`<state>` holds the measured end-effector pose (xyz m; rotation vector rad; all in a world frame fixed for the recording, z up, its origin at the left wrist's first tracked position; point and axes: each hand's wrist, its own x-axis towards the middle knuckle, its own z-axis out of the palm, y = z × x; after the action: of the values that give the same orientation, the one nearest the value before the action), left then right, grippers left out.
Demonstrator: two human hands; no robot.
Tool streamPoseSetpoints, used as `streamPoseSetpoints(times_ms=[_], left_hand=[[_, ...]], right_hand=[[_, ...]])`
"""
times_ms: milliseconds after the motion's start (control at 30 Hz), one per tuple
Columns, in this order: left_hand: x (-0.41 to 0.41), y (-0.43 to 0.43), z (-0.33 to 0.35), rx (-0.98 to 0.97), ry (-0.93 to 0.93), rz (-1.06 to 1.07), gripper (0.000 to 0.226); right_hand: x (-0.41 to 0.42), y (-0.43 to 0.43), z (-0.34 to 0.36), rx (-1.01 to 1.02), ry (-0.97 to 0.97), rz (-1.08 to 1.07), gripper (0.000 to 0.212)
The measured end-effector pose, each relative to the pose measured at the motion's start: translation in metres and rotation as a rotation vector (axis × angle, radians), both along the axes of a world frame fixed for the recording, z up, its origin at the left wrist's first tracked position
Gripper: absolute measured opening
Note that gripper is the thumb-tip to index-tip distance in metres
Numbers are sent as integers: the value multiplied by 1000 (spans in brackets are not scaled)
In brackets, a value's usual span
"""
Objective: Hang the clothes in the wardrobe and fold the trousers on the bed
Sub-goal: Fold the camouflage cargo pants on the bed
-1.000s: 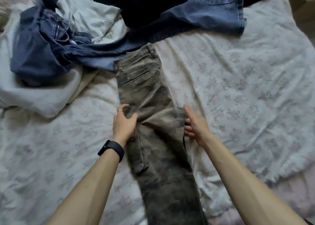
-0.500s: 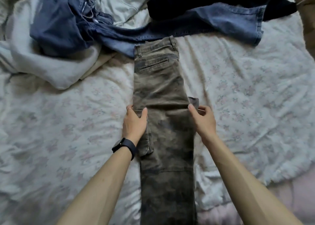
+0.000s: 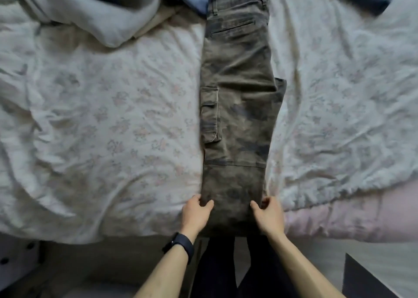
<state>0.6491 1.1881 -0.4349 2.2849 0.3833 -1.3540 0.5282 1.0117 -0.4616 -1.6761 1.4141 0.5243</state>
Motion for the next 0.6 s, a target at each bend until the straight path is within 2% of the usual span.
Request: streamPoseSetpoints(times_ms=[100,167,300,367,500,600], left_hand=[[-31,34,-4,-23,99,-3,42],[-42,48,-8,-42,120,10,36],[-57,61,-15,17,140,-117,57],[-77,65,-12,30,184,-142,59],[-93,66,-17,14,204,-91,57],[-91,66,-27,12,172,-50,62]], right_hand=[[-13,15,0,9,36,-43,41],[-18,15,-2,18,57,-16,44],[-29,9,-3,99,83,192,33],[-44,15,1,141,88,257,35],[-63,24,-3,215,42,232,45],[-80,32,-11,80,-36,113,41]])
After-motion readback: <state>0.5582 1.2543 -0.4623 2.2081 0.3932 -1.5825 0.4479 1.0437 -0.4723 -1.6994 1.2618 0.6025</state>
